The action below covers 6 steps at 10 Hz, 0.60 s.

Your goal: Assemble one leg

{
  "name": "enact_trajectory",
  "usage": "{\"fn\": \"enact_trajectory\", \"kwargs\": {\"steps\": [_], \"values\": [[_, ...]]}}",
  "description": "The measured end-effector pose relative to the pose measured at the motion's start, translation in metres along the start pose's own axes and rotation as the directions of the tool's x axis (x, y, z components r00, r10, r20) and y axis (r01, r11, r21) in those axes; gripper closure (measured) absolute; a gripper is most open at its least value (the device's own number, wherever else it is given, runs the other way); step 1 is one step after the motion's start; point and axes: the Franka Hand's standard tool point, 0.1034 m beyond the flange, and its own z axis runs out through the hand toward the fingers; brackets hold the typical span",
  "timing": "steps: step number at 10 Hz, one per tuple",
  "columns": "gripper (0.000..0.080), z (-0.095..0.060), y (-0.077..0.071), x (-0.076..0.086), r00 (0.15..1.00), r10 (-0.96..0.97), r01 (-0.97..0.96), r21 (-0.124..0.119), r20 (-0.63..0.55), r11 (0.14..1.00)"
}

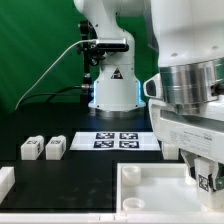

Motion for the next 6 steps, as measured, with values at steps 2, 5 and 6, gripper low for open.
{"fn": "enact_trajectory", "kwargs": {"steps": [2, 5, 6], "values": [[0.0508, 0.0001, 0.0013, -0.0003, 0.981, 0.196, -0.196, -0.003, 0.003, 0.981], [0.0451, 0.0005, 0.002, -0.0003, 0.963, 0.27, -0.27, -0.005, 0.002, 0.963], [0.0315, 0.0006, 0.002, -0.0003, 0.976, 0.217, -0.217, -0.005, 0.003, 0.976]]}}
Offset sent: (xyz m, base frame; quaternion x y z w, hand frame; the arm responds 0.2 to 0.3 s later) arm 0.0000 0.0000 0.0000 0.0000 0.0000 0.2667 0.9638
